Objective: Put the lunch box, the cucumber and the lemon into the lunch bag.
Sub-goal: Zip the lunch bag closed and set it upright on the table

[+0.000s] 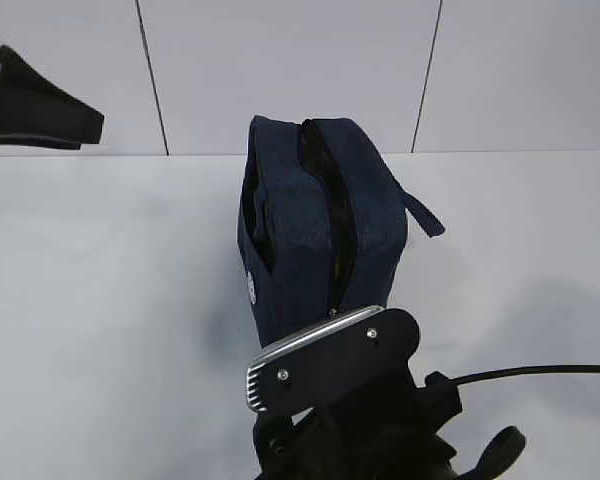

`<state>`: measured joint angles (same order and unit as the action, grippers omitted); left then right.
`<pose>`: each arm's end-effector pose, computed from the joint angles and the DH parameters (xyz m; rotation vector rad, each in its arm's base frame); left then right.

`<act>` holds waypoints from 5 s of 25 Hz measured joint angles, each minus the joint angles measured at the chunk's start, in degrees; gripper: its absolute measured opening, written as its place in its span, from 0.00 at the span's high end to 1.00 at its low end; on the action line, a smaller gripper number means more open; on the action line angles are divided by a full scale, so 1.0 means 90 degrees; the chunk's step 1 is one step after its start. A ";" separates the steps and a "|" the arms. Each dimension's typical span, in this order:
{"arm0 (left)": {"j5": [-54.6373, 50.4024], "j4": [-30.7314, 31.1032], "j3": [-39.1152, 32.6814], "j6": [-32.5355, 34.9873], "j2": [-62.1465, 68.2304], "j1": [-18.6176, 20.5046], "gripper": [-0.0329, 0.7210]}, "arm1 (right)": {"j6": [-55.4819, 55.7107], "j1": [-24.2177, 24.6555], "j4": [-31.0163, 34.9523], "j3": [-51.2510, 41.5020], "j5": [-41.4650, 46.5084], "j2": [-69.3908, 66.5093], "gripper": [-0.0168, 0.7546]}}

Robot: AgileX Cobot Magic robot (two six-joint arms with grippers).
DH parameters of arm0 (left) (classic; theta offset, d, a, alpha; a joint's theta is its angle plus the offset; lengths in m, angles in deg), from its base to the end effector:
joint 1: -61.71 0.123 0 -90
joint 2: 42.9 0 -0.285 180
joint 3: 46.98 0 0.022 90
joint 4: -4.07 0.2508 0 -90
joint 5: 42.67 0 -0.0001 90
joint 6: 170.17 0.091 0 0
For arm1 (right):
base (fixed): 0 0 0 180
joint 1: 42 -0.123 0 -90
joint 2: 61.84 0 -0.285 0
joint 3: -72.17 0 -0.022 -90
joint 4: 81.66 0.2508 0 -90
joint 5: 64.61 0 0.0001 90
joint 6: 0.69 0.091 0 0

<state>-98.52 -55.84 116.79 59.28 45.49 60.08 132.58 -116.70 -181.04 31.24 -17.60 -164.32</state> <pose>0.2781 -0.0731 0.3164 0.4790 2.2600 -0.9368 0.1358 0.2473 0.1697 -0.4355 2.0249 0.1587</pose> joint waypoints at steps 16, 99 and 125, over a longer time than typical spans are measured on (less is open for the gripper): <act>0.0852 -0.3328 -0.2438 0.5077 -0.0643 -0.0150 0.59 | -0.0571 0.0000 0.0719 0.0046 0.0124 -0.0065 0.38; 0.0536 -0.3566 -0.2438 0.5419 -0.0643 -0.0292 0.59 | 0.0464 0.2246 0.0276 0.0886 -0.1280 -0.1332 0.43; 0.0497 -0.3566 -0.2438 0.5419 -0.0643 -0.0292 0.59 | -0.0058 0.2246 0.0127 0.0890 -0.1280 -0.1346 0.95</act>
<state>-94.05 -87.93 94.86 108.04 39.70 57.46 132.06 -96.49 -179.90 39.25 -29.12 -176.43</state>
